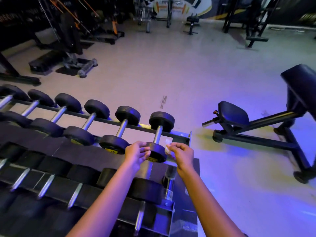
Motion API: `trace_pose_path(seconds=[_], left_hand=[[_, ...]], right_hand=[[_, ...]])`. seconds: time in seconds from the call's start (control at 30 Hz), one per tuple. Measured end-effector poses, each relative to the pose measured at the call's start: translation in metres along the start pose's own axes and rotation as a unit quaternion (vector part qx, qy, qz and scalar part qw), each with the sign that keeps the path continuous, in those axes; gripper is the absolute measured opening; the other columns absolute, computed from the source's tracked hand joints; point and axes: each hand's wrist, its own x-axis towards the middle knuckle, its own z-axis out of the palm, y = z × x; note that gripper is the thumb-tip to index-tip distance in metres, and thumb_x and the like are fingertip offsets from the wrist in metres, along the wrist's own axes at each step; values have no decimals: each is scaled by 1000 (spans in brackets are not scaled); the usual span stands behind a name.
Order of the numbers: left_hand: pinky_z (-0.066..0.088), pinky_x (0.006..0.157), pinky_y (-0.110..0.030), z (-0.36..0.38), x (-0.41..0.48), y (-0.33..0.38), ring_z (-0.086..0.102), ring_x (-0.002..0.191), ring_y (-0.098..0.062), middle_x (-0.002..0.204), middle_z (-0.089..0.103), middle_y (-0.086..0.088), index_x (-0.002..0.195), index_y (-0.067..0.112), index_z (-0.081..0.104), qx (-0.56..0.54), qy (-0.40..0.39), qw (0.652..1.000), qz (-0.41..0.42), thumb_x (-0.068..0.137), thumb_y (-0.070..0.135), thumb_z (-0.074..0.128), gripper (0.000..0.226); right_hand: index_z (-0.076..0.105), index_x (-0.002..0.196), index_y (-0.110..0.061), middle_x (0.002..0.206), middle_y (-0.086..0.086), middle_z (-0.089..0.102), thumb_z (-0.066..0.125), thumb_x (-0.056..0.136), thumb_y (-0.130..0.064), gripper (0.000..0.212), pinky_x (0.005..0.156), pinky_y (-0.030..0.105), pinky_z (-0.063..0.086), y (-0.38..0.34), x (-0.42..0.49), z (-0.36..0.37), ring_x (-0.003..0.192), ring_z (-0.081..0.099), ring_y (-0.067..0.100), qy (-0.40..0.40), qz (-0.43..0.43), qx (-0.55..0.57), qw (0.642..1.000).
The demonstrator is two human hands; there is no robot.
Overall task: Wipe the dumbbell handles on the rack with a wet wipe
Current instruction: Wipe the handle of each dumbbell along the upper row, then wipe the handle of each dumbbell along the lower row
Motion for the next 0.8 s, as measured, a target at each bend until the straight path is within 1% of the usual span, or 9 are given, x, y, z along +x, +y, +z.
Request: trace_pose_path(seconds=[0.1,0.13,0.23,0.3,0.43,0.53,0.67,0.77,0.8], left_hand=[[53,48,-21,-22,-22,-8,59,64,-23,78,63,-17,93,-1,60,-17,-10,1000,-7,93,9,50,14],[53,48,-21,-30,-28,-10,59,64,-23,78,63,-17,93,-1,60,-21,-12,1000,-8,94,10,50,15],[53,51,-23,-52,-49,-16,59,64,-23,79,63,-17,93,-1,61,-36,-21,999,1,94,10,52,15],[54,57,-26,-66,-63,-20,59,66,-23,79,64,-17,94,-2,62,-45,-31,998,9,94,12,52,17],[53,58,-25,-104,-94,-23,59,66,-23,76,65,-15,90,-1,63,-73,-48,996,18,94,11,51,18],[55,56,-25,-151,-118,-23,60,68,-23,73,66,-14,87,0,63,-106,-31,994,28,95,11,50,19],[55,52,-22,-241,-153,-30,60,70,-23,77,65,-15,88,1,61,-151,22,988,36,95,13,48,20],[54,51,-22,-319,-184,-42,61,65,-22,66,67,-12,85,2,61,-211,71,974,50,94,12,48,19],[54,51,-22,-344,-195,-46,62,60,-20,63,67,-11,84,2,61,-229,89,967,60,93,12,48,19]], right_hand=[[69,72,-8,74,7,67,75,77,3,13,78,41,56,2,-29,-2,76,63,21,-8,22,23,999],[69,73,-8,74,8,67,75,77,3,13,76,41,56,3,-38,-3,77,63,22,-11,24,28,999],[69,77,-8,76,9,68,75,77,3,12,58,27,55,7,-64,-3,75,64,21,-23,24,41,999],[70,82,-7,85,12,71,77,76,0,12,54,21,53,10,-80,-2,79,67,22,-29,26,46,998],[69,85,-4,88,16,71,74,76,5,13,66,28,56,16,-122,12,74,69,20,-77,56,87,992],[68,86,-2,91,19,70,71,78,7,13,73,32,57,28,-162,35,82,68,26,-128,75,103,984],[66,83,-3,94,21,69,68,78,10,14,77,36,57,53,-225,81,84,68,28,-182,103,90,974],[66,86,0,93,23,69,67,79,10,13,84,40,56,79,-280,116,88,68,31,-239,128,65,960],[66,87,1,93,24,70,67,79,11,12,82,40,57,89,-297,129,88,69,32,-260,135,53,955]])
